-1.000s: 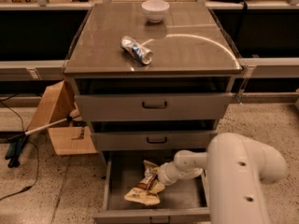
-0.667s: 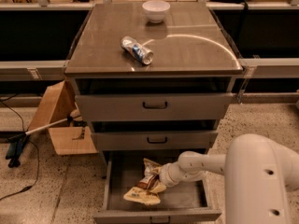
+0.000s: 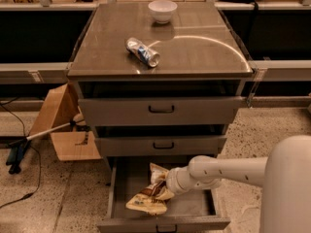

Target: Pick brown chip bag from bottom drawer and place on counter

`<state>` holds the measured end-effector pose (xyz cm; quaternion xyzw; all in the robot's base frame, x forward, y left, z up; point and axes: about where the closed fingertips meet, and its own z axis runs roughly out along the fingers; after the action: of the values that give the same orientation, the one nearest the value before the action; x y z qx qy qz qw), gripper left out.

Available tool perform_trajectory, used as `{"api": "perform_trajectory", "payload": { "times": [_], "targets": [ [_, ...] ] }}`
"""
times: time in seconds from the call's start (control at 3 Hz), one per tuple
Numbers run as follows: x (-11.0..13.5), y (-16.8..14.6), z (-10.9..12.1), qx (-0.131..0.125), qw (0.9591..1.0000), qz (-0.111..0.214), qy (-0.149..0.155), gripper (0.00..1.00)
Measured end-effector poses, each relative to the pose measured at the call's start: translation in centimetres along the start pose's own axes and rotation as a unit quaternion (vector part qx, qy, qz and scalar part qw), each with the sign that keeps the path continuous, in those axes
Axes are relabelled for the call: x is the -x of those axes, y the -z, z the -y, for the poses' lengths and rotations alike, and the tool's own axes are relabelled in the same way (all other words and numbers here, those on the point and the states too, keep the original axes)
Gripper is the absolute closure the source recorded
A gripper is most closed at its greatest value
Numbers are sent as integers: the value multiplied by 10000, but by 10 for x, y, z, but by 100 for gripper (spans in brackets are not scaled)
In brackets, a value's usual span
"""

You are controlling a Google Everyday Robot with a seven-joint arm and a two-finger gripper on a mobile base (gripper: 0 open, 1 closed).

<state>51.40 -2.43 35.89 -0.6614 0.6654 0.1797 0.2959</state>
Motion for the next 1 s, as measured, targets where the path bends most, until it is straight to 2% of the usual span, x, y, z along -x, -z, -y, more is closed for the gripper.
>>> {"api": "perform_trajectory", "payload": {
  "times": [0.33, 1.0],
  "targets": [
    [21, 23, 2, -90, 9999, -93, 63, 100],
    [61, 66, 30, -445, 9982, -348, 175, 100]
  ]
}}
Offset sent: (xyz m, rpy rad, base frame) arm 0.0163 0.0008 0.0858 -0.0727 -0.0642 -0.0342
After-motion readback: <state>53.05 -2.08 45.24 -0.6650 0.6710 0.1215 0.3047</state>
